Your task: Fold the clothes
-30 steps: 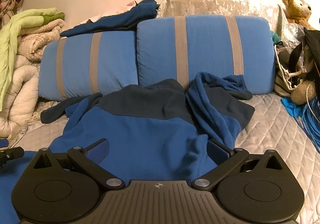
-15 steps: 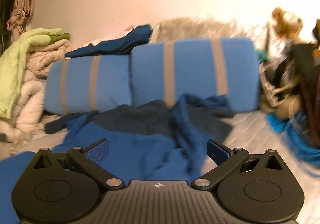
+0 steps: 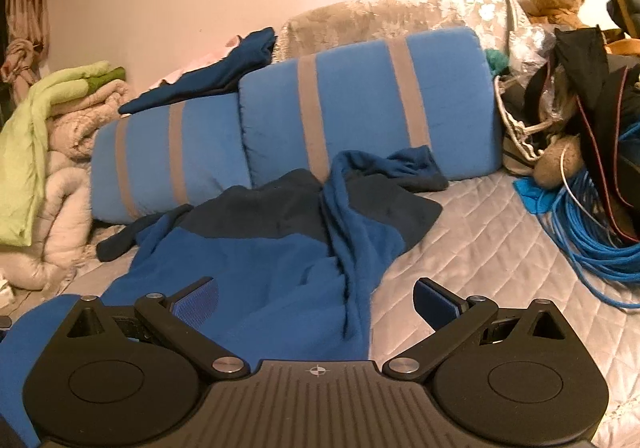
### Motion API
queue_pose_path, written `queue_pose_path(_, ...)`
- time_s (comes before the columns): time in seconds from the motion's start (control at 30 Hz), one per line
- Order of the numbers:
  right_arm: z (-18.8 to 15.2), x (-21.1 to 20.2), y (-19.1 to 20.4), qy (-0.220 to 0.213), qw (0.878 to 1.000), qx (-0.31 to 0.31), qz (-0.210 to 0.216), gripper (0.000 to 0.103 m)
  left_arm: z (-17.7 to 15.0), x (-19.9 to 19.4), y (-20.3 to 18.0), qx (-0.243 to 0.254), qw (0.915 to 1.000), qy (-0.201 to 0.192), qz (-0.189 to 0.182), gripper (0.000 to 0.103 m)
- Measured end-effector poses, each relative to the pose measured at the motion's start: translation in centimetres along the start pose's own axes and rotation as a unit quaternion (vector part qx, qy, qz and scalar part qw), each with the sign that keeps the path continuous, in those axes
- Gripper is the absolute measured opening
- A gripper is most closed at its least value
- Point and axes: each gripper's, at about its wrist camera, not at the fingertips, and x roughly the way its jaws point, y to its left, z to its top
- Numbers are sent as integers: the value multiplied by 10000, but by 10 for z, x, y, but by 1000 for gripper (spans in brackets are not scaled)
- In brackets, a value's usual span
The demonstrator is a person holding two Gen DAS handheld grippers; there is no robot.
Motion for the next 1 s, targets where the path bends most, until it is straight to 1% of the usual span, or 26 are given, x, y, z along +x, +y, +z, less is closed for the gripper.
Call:
queue_pose_path(0.03, -1, -2, 1, 13, 10000, -76, 24, 103, -2, 3, 4, -163, 9996, 77, -198, 73)
queue_pose_path(0.07, -2, -4, 2, 26, 9999, -152, 48, 103, -3, 5, 7, -260, 9992, 132, -282, 64)
queue_pose_path(0.1, -4, -6, 1, 59, 9998, -197, 86, 103, -5, 7, 9, -333, 9987, 190, -338, 60)
queue_pose_path(0.13, -5, -8, -1, 109, 9996, -213, 137, 103, -6, 9, 11, -404, 9981, 248, -393, 52)
queue_pose_path(0.17, -7, -10, -4, 146, 9995, -208, 185, 103, -6, 9, 13, -476, 9973, 271, -486, 43)
queue_pose_path(0.2, -10, -13, -8, 185, 9994, -149, 256, 103, -7, 8, 14, -519, 9967, 258, -564, 38)
queue_pose_path(0.23, -13, -16, -13, 235, 9991, -57, 351, 103, -7, 7, 15, -557, 9961, 239, -640, 30)
queue_pose_path(0.27, -17, -19, -18, 286, 9986, 34, 445, 103, -7, 5, 13, -551, 9964, 200, -615, 25)
queue_pose_path(0.3, -21, -22, -23, 342, 9978, 156, 551, 103, -7, 3, 11, -528, 9968, 145, -589, 21)
queue_pose_path(0.33, -26, -24, -29, 404, 9965, 308, 667, 103, -6, 2, 9, -503, 9971, 88, -565, 15)
queue_pose_path(0.43, -41, -32, -46, 590, 9902, 760, 1012, 103, -8, -4, 5, -442, 9974, -51, -572, 12)
queue_pose_path(0.53, -63, -31, -58, 776, 9786, 1229, 1455, 103, -10, -9, 0, -413, 9975, -125, -566, 11)
queue_pose_path(0.6, -78, -28, -66, 898, 9681, 1541, 1760, 102, -10, -9, -2, -417, 9976, -132, -543, 11)
queue_pose_path(0.7, -101, -25, -76, 1051, 9490, 1996, 2202, 102, -10, -9, -4, -474, 9974, -150, -530, 11)
queue_pose_path(0.8, -119, -19, -85, 1079, 9337, 2355, 2474, 101, -10, -12, -5, -533, 9969, -210, -537, 10)
queue_pose_path(0.87, -130, -14, -91, 1099, 9232, 2601, 2607, 96, -11, -14, -6, -548, 9966, -248, -565, 10)
queue_pose_path(0.9, -135, -12, -93, 1128, 9179, 2744, 2634, 88, -12, -15, -6, -569, 9963, -267, -585, 10)
queue_pose_path(0.93, -141, -9, -95, 1171, 9123, 2886, 2660, 78, -14, -15, -6, -593, 9960, -285, -606, 10)
queue_pose_path(0.97, -145, -7, -96, 1213, 9058, 3017, 2719, 73, -15, -16, -5, -617, 9957, -304, -627, 10)
queue_pose_path(1.0, -149, -5, -96, 1254, 8983, 3137, 2809, 63, -16, -16, -5, -656, 9953, -324, -637, 10)
